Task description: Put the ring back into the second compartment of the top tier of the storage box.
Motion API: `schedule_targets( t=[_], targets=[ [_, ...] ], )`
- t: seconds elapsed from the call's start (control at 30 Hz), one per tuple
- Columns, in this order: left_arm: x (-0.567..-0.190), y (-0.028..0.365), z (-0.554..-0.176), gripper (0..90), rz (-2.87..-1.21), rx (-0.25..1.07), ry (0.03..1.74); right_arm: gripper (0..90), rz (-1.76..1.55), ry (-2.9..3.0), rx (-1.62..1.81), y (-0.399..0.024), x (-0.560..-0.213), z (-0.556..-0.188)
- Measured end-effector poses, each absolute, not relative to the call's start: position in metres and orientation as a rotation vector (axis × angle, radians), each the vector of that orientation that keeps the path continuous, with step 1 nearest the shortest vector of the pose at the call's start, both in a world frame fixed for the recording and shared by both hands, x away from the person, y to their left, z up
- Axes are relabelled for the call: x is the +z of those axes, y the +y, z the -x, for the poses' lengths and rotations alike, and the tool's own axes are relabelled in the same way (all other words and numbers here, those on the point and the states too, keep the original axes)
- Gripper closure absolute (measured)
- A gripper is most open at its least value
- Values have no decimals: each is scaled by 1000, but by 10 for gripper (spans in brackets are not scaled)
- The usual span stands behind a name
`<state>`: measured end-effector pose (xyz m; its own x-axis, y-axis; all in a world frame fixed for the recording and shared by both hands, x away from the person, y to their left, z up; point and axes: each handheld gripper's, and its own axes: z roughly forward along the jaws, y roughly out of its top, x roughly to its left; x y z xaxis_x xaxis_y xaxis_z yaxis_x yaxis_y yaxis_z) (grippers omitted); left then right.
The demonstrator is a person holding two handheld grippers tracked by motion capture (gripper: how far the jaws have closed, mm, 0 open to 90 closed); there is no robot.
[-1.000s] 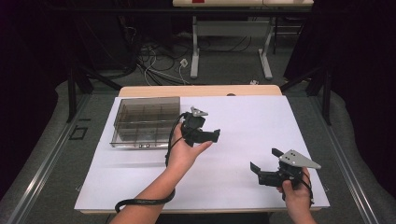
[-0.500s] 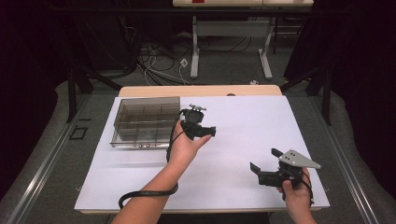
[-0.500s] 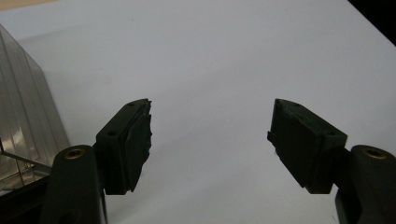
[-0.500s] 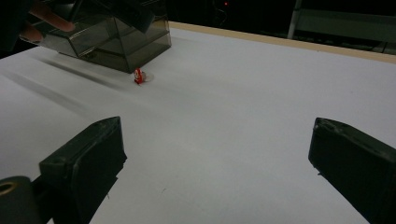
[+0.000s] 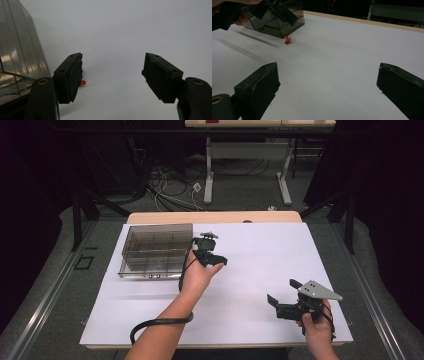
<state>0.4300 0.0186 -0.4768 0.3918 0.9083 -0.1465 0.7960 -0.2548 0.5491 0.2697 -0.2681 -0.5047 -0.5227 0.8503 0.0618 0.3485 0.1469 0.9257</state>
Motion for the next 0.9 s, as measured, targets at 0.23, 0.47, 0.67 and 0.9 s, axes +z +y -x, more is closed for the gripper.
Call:
schedule_targets(
  t=[0.23, 0.47, 0.67, 0.9],
  targets=[
    [-481, 17, -435, 319, -2122, 258, 1516, 39, -1142, 1940, 1368, -268, -505, -270],
    [-485, 16, -440, 319, -2139, 255, 1560, 39, -1138, 1946, 1371, -269, -504, -270],
    [-489, 18, -442, 320, -2135, 258, 1585, 44, -1140, 1949, 1370, -270, -504, -270],
    [-495, 19, -444, 319, -2135, 247, 1596, 46, -1141, 1959, 1366, -269, -504, -269]
  ],
)
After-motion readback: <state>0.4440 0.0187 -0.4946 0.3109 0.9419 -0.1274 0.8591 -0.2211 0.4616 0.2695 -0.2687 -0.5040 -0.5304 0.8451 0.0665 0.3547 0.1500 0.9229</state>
